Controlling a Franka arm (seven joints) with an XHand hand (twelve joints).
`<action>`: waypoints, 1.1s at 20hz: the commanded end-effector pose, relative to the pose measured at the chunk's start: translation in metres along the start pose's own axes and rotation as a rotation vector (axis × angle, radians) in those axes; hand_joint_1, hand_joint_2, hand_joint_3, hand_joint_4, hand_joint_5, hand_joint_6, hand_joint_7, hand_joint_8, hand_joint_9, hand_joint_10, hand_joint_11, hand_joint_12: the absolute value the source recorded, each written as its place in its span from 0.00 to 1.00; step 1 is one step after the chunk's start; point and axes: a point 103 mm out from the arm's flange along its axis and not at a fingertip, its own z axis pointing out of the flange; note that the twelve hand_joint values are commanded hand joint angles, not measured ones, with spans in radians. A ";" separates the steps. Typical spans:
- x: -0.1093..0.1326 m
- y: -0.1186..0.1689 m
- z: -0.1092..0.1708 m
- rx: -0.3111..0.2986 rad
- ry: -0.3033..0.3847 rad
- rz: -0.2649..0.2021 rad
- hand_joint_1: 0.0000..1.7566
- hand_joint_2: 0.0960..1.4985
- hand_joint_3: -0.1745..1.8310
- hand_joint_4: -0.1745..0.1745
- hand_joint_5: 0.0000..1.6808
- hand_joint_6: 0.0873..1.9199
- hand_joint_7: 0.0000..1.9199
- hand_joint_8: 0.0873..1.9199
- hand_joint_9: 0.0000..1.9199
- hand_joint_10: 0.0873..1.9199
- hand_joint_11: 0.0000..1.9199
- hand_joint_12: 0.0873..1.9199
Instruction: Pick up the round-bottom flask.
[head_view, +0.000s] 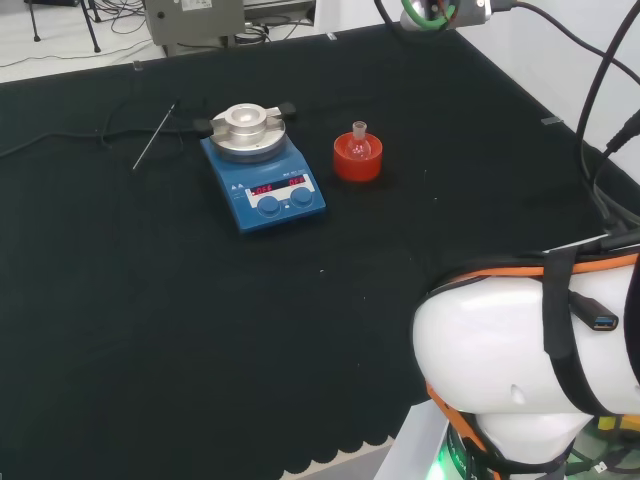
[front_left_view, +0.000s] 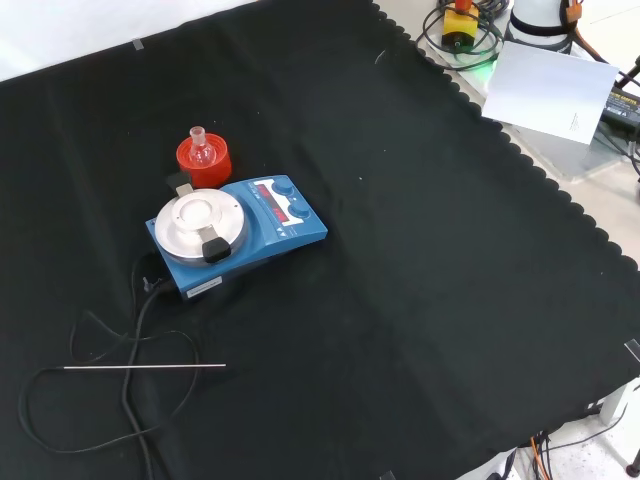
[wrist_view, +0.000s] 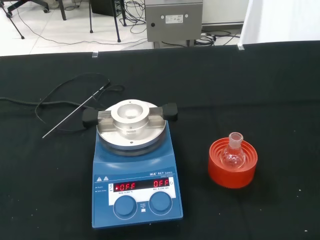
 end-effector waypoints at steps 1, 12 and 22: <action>0.000 0.000 0.000 -0.007 -0.006 0.001 0.18 0.88 0.05 0.42 0.14 0.09 0.03 0.17 0.12 0.25 0.02 0.59; -0.012 0.019 0.012 -0.005 0.002 0.051 0.09 0.92 0.07 0.43 0.12 0.00 0.00 0.15 0.06 0.27 0.00 0.56; -0.029 0.081 0.073 -0.013 0.035 0.107 0.13 0.90 0.06 0.39 0.15 0.00 0.03 0.18 0.08 0.30 0.00 0.60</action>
